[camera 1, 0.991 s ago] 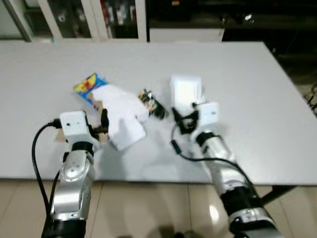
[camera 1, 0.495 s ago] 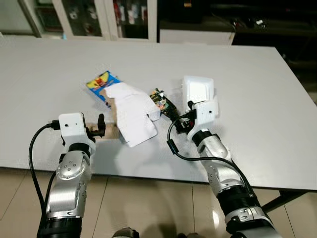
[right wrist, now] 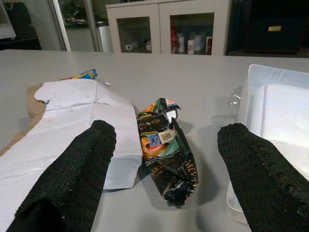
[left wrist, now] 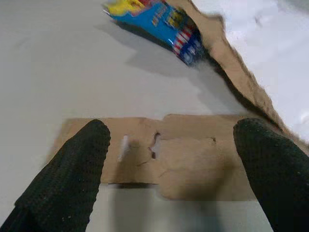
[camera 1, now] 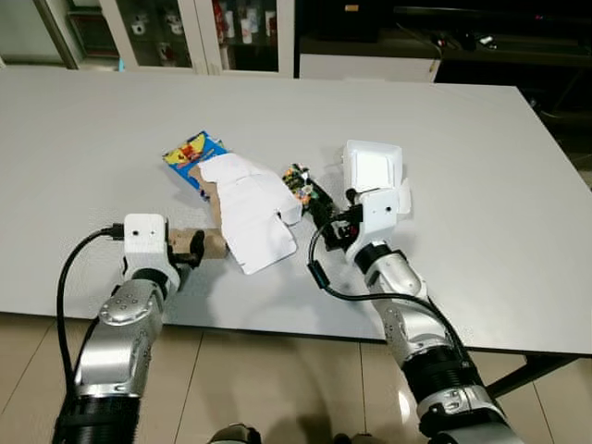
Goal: Picking trash to rubbish bin
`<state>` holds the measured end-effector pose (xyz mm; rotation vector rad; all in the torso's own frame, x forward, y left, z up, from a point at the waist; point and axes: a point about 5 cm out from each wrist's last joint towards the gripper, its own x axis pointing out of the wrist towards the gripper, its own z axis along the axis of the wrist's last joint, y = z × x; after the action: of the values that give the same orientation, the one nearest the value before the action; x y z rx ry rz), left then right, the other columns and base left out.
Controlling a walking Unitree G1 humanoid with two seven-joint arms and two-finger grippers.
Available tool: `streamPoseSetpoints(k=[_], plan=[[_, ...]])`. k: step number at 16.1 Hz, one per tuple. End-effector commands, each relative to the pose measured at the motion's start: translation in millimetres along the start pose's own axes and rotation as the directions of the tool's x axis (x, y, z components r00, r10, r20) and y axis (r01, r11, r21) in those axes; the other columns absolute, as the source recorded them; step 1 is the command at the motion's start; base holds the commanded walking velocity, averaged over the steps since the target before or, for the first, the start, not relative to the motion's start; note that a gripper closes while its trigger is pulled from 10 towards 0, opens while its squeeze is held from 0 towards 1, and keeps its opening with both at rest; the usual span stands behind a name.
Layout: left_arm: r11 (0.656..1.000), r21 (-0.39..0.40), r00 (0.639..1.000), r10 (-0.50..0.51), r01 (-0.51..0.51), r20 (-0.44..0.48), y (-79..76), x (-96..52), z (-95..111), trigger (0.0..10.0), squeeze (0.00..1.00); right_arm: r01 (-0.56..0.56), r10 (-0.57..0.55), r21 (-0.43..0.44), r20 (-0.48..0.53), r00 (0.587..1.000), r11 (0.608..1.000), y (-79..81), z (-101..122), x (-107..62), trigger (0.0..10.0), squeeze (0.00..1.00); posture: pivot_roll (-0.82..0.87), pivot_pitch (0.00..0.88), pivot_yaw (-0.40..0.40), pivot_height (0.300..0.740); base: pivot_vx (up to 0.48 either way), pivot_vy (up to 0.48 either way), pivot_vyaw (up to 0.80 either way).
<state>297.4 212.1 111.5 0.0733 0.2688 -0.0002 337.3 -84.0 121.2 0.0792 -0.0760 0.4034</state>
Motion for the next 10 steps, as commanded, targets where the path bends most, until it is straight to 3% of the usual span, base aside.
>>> streamPoseSetpoints(k=[1,4,10], plan=[[0.999,0.015,0.999,-0.037,0.037,-0.035,-0.7,0.8,-3.0,10.0,0.0,0.005,-0.005,0.008,-0.006,1.0,1.0,-0.6,-1.4,-1.5,10.0,0.0,0.01,0.11,0.048,0.74,0.0,0.0,0.0],[0.997,0.049,0.995,-0.061,0.065,-0.084,11.3,0.8,-3.3,10.0,0.0,0.003,-0.002,0.018,-0.012,1.0,1.0,1.9,-4.1,-3.6,10.0,0.0,0.01,0.119,0.053,0.74,0.0,0.0,0.0],[0.984,0.095,0.983,-0.142,0.153,-0.119,18.3,3.0,1.5,10.0,0.0,0.0,0.001,0.023,-0.019,1.0,1.0,2.4,-5.4,-5.1,10.0,0.0,0.01,0.124,0.05,0.74,0.0,0.0,0.0]])
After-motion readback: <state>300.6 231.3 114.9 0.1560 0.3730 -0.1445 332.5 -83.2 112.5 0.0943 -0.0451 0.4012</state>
